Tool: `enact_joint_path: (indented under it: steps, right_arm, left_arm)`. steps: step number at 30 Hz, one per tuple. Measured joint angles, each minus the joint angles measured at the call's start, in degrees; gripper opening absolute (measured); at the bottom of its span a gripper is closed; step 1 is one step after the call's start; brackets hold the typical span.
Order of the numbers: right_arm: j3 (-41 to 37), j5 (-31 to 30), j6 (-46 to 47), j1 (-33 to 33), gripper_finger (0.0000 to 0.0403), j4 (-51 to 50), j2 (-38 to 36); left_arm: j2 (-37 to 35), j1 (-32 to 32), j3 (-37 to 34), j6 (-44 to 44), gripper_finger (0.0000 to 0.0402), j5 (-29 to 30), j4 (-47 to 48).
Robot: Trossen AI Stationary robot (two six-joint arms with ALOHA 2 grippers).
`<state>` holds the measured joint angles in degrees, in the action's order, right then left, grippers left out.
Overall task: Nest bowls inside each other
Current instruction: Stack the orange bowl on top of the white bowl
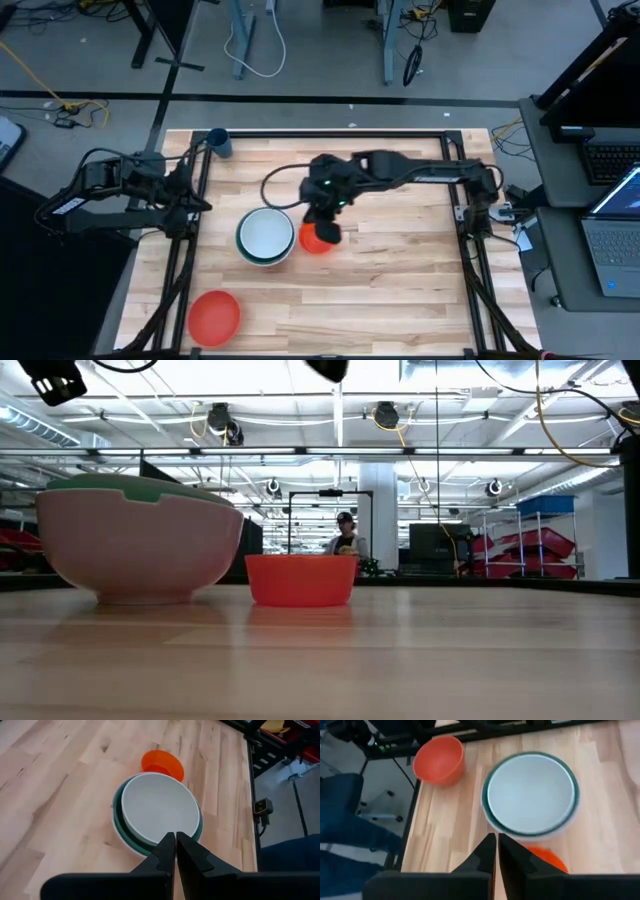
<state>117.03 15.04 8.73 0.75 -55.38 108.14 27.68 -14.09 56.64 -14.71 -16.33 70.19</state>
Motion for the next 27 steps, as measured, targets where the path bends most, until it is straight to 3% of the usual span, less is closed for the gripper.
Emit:
enact_joint_path:
  steps: [5, 12, 18, 22, 27]
  right_arm:
    - [0.0, -1.2, 0.1, 0.0, 0.0, -6.2, -6.0]
    - [0.0, -12.4, -0.7, 0.0, 0.0, -14.5, -14.6]
    - [0.0, -19.8, -0.4, 0.0, 0.0, -15.2, -20.3]
    - [-4.5, -22.5, -0.5, 0.0, 0.0, -7.4, -23.0]
    - [-17.5, -22.7, -0.3, 0.0, 0.0, 5.8, -26.2]
  left_arm:
    - [0.0, 0.0, 0.0, 0.1, 0.0001, 0.0, 0.0]
    - [1.0, 0.0, 0.0, 1.8, 0.0001, 0.6, 2.4]
    - [3.5, 0.0, 0.0, 2.1, 0.0001, 1.6, 1.3]
    - [4.7, 0.0, 0.0, 2.1, 0.0001, 1.7, -2.6]
    - [5.4, 0.0, 0.0, 2.0, 0.0001, 2.2, -6.3]
